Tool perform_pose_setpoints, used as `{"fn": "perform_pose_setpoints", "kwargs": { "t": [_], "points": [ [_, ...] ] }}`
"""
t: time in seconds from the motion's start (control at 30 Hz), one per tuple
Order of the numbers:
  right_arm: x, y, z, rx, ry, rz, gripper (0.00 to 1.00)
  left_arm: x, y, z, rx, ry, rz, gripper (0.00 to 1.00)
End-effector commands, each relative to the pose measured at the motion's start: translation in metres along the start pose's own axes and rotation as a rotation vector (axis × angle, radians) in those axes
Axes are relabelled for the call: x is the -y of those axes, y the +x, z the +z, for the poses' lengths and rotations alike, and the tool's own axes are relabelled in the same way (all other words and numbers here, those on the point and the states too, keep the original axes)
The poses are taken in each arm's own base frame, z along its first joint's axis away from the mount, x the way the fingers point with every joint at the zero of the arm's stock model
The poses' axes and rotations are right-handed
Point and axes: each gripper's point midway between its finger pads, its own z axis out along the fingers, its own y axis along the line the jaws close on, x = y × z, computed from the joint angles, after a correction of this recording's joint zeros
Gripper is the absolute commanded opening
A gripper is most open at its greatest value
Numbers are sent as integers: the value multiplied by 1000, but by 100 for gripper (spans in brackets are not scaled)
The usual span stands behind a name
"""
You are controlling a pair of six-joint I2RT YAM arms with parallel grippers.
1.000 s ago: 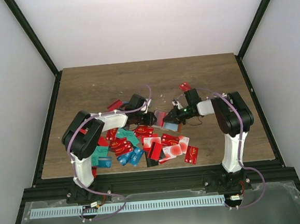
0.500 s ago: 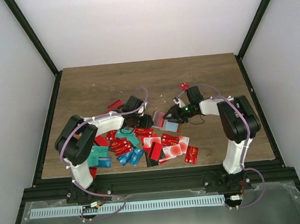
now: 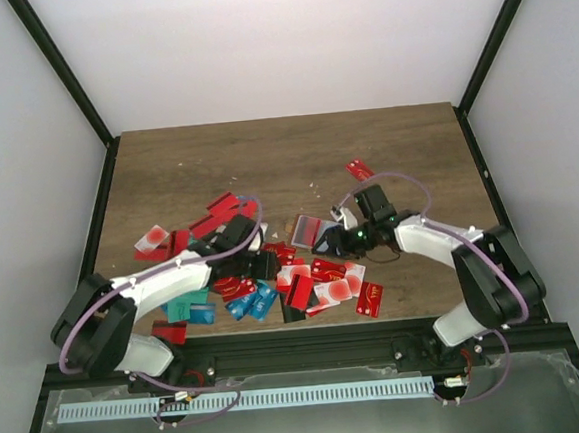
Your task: Put the credit cards into the card holder
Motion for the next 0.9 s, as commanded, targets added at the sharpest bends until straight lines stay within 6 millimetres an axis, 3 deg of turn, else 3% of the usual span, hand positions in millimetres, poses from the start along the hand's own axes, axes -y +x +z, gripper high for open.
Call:
{"fn": "perform_pose_setpoints", "kwargs": {
  "t": [0.0, 0.13, 0.37, 0.63, 0.87],
  "points": [
    [-6, 33, 5, -23, 29, -18, 55, 15, 39, -7, -61, 25, -5, 53],
    [-11, 51, 13, -38, 6, -22, 56, 33, 60, -5, -71, 87, 1, 48],
    [-8, 61, 36, -85, 30, 9, 56, 45, 73, 13, -97, 125, 13, 32],
    [-3, 60, 41, -83, 50, 24, 55, 53, 75, 13, -101, 146, 30, 18],
    [0, 60, 44, -86, 55, 35, 55, 51, 86, 17, -136, 151, 41, 13]
  ]
}}
